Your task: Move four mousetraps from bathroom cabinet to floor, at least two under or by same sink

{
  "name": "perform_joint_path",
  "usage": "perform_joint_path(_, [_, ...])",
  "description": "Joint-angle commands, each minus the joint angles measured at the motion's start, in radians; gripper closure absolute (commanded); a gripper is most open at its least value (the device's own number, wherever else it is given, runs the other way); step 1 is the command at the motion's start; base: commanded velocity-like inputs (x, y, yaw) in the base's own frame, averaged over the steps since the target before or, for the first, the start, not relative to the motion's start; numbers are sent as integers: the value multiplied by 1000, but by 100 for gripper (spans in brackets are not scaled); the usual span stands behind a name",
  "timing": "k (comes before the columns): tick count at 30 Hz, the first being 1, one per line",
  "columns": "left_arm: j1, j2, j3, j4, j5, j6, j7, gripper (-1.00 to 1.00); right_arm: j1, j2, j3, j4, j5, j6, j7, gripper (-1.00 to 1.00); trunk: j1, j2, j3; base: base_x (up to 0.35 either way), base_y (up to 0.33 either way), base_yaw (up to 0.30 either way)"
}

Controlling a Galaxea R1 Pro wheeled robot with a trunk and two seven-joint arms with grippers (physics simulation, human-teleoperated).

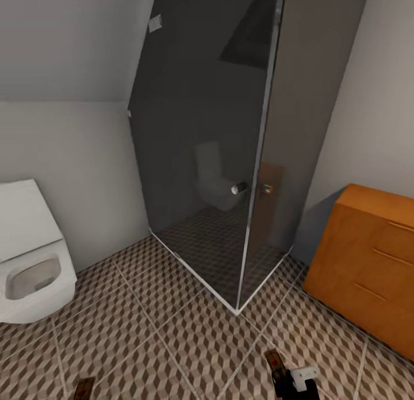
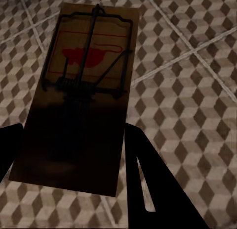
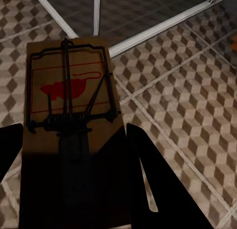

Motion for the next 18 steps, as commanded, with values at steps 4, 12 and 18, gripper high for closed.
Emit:
perform_joint_path(4, [-1, 0, -9, 3, 0, -3, 6, 100, 0, 0, 9, 0, -8, -3, -1, 100, 0, -1, -3, -194, 218, 249])
perform_joint_path(12, [-2, -1, -9, 4, 0, -2, 6, 100, 0, 0, 9, 0, -8, -3, -1, 100, 0, -1, -7, -197, 221, 249])
perform_joint_path(18, [-1, 0, -9, 3, 0, -3, 6, 100, 0, 0, 9, 0, -8, -3, -1, 100, 0, -1, -11, -198, 221, 249])
